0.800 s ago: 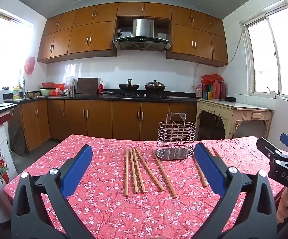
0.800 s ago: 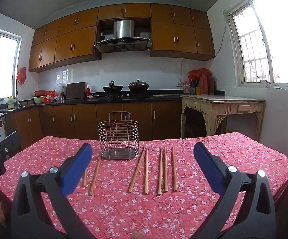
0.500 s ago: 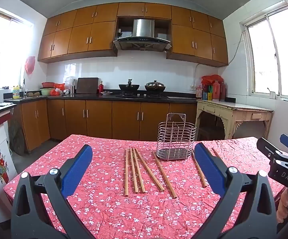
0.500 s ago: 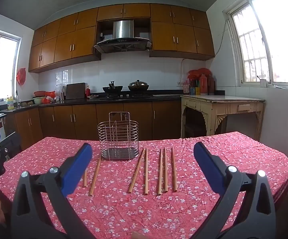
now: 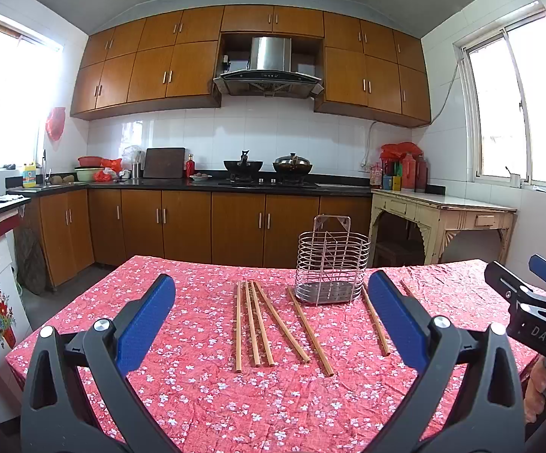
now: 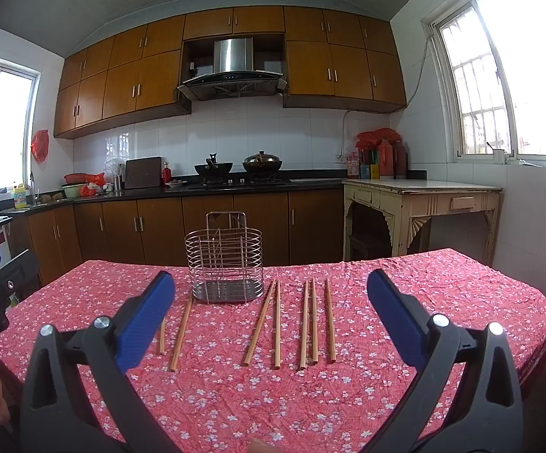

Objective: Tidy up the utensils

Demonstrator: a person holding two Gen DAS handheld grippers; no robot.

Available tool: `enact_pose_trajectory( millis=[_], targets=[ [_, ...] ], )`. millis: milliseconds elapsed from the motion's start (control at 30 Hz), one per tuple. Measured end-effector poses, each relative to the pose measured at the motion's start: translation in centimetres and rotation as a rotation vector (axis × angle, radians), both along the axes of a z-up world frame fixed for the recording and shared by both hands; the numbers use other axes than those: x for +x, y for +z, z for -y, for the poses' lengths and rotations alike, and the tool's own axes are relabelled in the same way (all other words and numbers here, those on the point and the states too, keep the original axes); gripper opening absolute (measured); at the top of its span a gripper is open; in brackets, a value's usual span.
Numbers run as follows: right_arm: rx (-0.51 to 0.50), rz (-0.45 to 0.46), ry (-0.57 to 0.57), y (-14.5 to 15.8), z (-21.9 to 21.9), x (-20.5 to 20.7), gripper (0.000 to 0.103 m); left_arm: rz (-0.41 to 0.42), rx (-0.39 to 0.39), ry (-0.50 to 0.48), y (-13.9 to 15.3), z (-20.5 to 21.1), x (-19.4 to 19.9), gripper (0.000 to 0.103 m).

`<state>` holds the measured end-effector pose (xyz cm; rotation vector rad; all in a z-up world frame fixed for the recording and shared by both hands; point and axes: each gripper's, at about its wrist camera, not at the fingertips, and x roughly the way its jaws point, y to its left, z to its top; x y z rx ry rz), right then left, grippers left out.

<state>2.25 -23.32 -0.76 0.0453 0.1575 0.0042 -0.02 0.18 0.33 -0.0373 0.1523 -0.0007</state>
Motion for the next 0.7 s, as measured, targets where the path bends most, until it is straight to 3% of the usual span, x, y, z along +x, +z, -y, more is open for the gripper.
enact_pose_trajectory(
  millis=[700],
  targets=[
    [0.003,0.0,0.0,-0.06,0.0,-0.01,0.099,0.0,0.0,0.002,-0.08,0.12,-0.04,0.101]
  ],
)
